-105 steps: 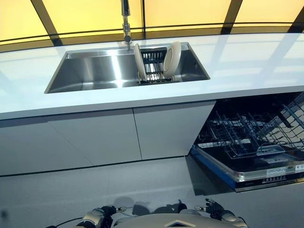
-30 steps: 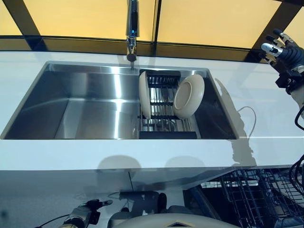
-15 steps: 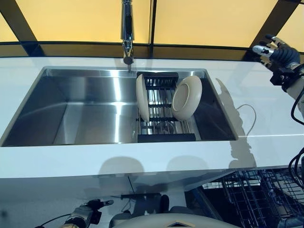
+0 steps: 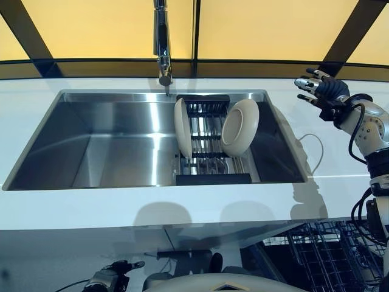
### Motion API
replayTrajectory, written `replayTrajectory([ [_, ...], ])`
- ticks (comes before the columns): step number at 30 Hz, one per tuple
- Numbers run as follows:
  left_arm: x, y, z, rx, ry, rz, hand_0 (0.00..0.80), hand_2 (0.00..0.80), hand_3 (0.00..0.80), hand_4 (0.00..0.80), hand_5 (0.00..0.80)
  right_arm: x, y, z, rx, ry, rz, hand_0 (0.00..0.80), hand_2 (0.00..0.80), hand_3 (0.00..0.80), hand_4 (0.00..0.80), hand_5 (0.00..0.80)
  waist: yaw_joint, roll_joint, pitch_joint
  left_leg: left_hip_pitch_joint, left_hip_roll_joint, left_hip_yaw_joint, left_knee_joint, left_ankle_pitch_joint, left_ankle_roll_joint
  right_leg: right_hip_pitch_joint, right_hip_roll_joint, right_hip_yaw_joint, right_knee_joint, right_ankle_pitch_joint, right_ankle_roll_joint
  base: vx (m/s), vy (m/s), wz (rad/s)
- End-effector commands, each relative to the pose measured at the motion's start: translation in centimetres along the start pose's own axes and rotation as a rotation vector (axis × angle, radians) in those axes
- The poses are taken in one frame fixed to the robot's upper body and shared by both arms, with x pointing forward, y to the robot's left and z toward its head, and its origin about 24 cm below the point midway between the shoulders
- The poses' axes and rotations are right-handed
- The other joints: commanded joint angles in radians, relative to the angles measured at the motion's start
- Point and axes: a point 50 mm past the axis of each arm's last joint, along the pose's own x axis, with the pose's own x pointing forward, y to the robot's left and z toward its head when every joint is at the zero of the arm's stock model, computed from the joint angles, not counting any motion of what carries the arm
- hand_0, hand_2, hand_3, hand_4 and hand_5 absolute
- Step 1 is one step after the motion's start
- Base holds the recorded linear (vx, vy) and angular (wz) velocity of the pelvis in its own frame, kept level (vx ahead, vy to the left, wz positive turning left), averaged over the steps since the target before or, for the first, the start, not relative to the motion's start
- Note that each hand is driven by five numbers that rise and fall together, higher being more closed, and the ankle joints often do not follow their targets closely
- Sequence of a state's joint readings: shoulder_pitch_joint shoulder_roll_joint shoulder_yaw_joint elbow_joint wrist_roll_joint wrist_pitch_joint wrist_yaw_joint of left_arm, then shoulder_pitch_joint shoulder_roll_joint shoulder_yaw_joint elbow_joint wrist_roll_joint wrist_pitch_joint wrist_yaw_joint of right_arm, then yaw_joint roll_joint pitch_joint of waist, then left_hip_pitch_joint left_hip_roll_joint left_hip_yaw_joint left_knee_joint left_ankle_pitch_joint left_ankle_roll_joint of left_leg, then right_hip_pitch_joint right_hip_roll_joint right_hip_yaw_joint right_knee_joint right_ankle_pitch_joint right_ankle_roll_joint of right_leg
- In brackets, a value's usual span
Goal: Take plates into dishwasher
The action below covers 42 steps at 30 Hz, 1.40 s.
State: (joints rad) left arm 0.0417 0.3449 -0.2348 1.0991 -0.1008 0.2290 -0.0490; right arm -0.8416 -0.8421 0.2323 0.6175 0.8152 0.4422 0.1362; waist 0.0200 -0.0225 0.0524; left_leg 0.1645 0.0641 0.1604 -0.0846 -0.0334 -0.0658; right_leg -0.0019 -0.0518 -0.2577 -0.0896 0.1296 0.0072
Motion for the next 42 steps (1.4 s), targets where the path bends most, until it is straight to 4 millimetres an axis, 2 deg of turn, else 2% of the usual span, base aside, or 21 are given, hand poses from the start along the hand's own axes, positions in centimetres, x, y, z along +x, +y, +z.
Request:
replayTrajectory([
  [1,0.0,1.3,0.2,0.054,0.007,0.032,0.000,0.000,0.000,0.000,0.000,0.3,0.2,2.1,-0.006,-0.058,0.002,0.000,0.000,0.000,0.000,0.000,0.042,-0.015,-0.006,-0.077,-0.017,-0.008,0.003,0.030,0.012,0.095,-0.076,-0.025,0.030,-0.100,0.118,0.038,-0.007,0.01],
  [15,0.0,0.7,-0.3,0.068,0.007,0.011,0.000,0.000,0.000,0.000,0.000,1.2,2.0,-0.5,-0.024,0.025,0.068,0.000,0.000,0.000,0.000,0.000,0.051,-0.008,0.013,-0.080,-0.013,-0.019,0.000,0.035,0.006,0.102,-0.075,-0.024,0.022,-0.098,0.120,0.024,-0.002,0.00],
  [28,0.0,0.6,-0.7,0.079,0.011,0.002,0.000,0.000,0.000,0.000,0.000,1.5,2.8,-2.4,-0.031,0.100,0.109,0.000,0.000,0.000,0.000,0.000,0.058,-0.002,0.035,-0.093,-0.006,-0.022,0.000,0.045,-0.002,0.097,-0.072,-0.024,0.019,-0.098,0.118,0.000,0.000,0.00],
  [42,0.0,0.2,-0.2,0.088,-0.005,-0.009,0.000,0.000,0.000,0.000,0.000,1.8,3.7,-3.6,-0.038,0.152,0.160,0.000,0.000,0.000,0.000,0.000,0.060,0.006,0.048,-0.096,-0.003,-0.025,-0.002,0.050,-0.007,0.098,-0.073,-0.023,0.017,-0.097,0.119,0.000,0.000,0.00],
])
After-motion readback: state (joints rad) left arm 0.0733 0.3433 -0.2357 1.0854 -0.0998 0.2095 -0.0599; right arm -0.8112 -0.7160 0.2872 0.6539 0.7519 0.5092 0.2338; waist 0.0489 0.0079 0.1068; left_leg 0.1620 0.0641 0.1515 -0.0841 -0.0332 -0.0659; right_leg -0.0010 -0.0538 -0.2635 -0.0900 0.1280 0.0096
